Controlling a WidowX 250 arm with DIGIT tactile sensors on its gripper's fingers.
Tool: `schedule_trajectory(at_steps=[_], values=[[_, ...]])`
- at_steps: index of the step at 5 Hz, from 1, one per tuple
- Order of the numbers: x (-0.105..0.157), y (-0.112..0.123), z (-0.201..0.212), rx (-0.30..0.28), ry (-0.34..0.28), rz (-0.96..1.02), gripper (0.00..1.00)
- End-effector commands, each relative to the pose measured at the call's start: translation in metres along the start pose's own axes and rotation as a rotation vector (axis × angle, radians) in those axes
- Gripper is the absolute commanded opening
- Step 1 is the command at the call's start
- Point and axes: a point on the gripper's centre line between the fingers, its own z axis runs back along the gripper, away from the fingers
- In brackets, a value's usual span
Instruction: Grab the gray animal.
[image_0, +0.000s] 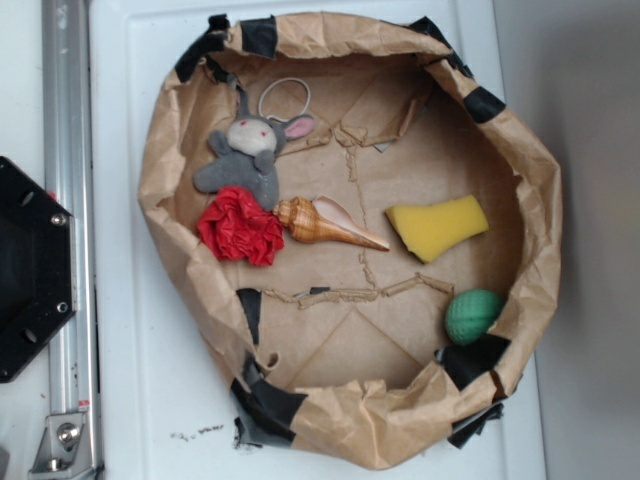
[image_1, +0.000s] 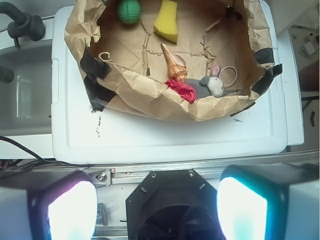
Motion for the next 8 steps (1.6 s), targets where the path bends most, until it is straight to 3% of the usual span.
schedule_trajectory(at_steps=[1, 2, 3, 4, 5, 6, 7, 8], values=[[0.0, 0.0, 0.0, 0.0, 0.0, 0.0, 1.0], [0.046, -0.002, -0.023, 0.129, 0.0, 0.239, 1.0], [0.081, 0.008, -0.046, 0.157, -0.022, 0.489, 1.0], [0.113, 0.03, -0.086, 0.174, -0.005, 0.738, 1.0], [0.112, 0.057, -0.129, 0.26, 0.046, 0.978, 1.0], [0.1, 0.074, -0.162, 0.324, 0.042, 1.097, 1.0], [0.081, 0.094, -0.176, 0.383, 0.055, 1.118, 1.0], [0.072, 0.11, -0.172, 0.393, 0.016, 1.114, 1.0]])
